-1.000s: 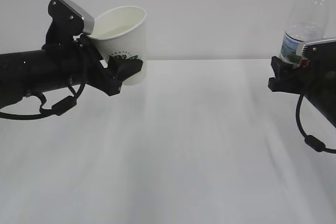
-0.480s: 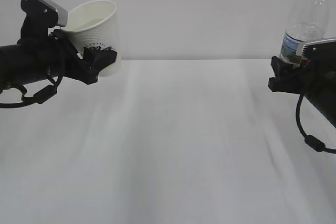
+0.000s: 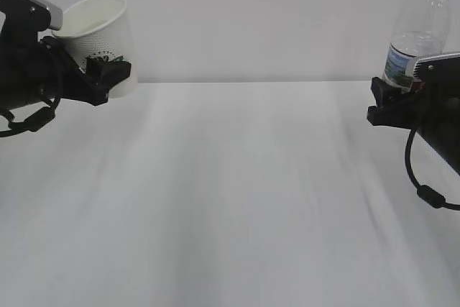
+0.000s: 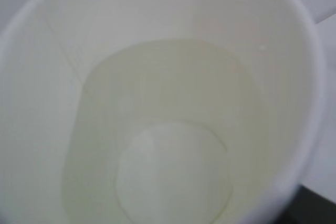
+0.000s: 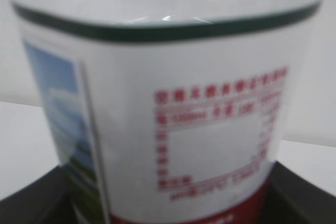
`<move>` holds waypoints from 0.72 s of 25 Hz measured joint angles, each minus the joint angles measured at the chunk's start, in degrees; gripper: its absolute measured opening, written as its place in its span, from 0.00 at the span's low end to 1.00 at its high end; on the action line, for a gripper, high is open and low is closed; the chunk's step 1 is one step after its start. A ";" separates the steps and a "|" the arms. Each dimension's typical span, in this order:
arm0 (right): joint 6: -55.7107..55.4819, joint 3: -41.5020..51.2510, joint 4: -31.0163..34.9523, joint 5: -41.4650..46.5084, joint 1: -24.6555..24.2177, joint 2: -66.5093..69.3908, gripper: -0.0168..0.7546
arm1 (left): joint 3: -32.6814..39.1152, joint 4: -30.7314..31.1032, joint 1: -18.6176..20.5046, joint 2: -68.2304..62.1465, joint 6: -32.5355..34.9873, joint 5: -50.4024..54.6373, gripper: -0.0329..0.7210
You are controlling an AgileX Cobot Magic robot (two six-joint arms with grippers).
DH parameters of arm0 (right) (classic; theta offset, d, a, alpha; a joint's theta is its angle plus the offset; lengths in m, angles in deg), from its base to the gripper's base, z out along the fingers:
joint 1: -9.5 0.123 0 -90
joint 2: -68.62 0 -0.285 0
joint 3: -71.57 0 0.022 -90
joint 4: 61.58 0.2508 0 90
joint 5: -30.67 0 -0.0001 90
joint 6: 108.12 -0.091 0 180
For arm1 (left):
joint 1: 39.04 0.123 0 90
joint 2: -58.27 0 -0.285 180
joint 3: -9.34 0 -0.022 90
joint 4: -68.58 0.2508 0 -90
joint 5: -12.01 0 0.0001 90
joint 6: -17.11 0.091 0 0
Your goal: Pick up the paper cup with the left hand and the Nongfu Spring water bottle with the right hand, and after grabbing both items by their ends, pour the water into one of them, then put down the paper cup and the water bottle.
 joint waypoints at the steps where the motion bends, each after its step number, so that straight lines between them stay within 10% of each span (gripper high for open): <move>1: 0.00 0.00 0.00 0.00 0.00 0.00 0.70 | 0.00 0.00 0.50 0.00 0.00 0.00 0.67; 18: 0.00 0.00 0.00 0.00 0.00 0.00 0.70 | 0.00 -5.06 8.80 0.00 0.00 0.08 0.66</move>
